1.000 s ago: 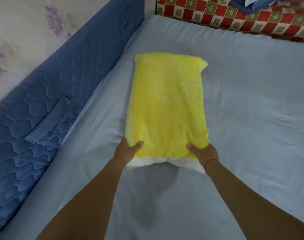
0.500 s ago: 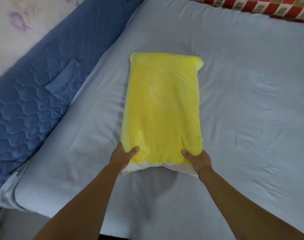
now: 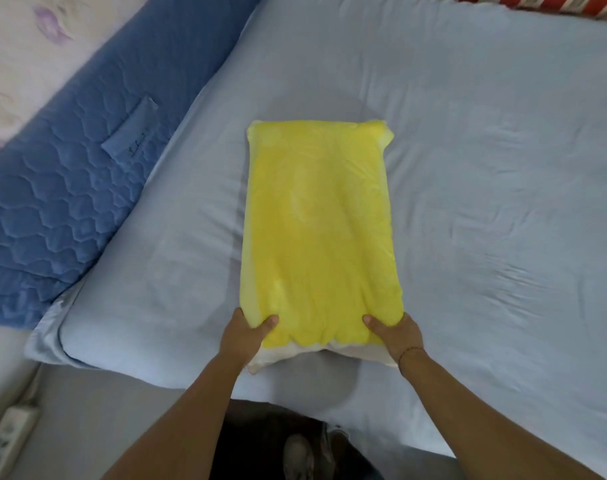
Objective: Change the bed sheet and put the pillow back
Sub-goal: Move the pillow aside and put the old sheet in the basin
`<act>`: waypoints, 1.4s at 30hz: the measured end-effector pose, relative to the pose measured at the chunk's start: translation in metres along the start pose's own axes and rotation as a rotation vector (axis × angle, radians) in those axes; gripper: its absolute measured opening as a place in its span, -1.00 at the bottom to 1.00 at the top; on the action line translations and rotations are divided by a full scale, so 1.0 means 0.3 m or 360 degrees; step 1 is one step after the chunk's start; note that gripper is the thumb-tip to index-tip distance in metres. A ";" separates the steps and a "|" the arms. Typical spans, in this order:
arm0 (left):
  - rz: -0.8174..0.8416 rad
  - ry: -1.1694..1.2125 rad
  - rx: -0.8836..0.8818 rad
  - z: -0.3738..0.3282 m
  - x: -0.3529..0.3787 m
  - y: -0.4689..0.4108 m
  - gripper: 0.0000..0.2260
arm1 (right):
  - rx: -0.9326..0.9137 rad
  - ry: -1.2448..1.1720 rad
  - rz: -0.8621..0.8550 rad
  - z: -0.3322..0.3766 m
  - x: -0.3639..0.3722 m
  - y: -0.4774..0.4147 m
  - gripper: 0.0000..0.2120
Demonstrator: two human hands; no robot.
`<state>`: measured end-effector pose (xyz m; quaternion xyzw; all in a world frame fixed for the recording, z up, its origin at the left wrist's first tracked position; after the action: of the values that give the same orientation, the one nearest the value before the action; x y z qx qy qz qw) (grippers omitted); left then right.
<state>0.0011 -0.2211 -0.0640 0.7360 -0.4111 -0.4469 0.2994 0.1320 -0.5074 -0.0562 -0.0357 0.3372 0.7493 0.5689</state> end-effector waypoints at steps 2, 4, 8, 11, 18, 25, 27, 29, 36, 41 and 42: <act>0.0013 -0.0021 0.0007 0.043 -0.004 0.028 -0.05 | 0.0019 -0.0016 -0.0009 -0.031 0.010 0.057 -0.31; 0.0007 -0.0050 0.0017 0.083 -0.011 0.059 -0.10 | 0.0033 -0.0037 -0.0027 -0.065 0.021 0.114 -0.35; -0.0004 -0.0071 -0.0032 0.160 -0.010 0.093 -0.38 | 0.0089 -0.0062 -0.0032 -0.127 0.041 0.200 -0.37; -0.0003 -0.0099 -0.0082 0.184 -0.022 0.098 -0.47 | 0.0118 -0.0046 0.0003 -0.139 0.048 0.213 -0.36; -0.0072 0.0070 -0.0183 0.054 -0.082 -0.038 0.09 | 0.0128 -0.0148 -0.0068 -0.048 0.017 0.044 -0.03; -0.0060 0.0245 -0.0057 -0.264 -0.071 -0.190 -0.16 | 0.0101 -0.0249 -0.0020 0.067 0.037 -0.224 0.03; -0.0032 0.0300 -0.0049 -0.308 -0.066 -0.237 -0.18 | 0.0108 -0.0293 0.0011 0.078 0.047 -0.287 0.02; -0.0001 0.0378 -0.0048 -0.334 -0.060 -0.269 -0.21 | 0.0119 -0.0317 0.0039 0.090 0.056 -0.334 0.02; 0.0309 0.0604 -0.0046 -0.405 -0.018 -0.256 -0.27 | -0.0016 -0.0642 0.0334 0.185 0.069 -0.379 -0.12; 0.0337 0.0656 0.0061 -0.456 -0.014 -0.183 -0.48 | -0.0089 -0.0743 0.0386 0.270 0.029 -0.338 -0.32; 0.0355 0.0656 0.0072 -0.464 -0.015 -0.164 -0.47 | -0.0092 -0.0770 0.0380 0.284 0.011 -0.326 -0.37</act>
<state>0.1422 -0.1831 -0.0434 0.7682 -0.4301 -0.2419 0.4079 0.2447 -0.4458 -0.0377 0.1679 0.1718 0.8071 0.5394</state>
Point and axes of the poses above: each hand's wrist, its own y-axis away from the middle knuckle, its own x-axis out of the palm, z = x × y, the point moved 5 cm from there along -y, towards the middle knuckle, and after that the axes turned 15 degrees about -x, right-handed, at the moved point
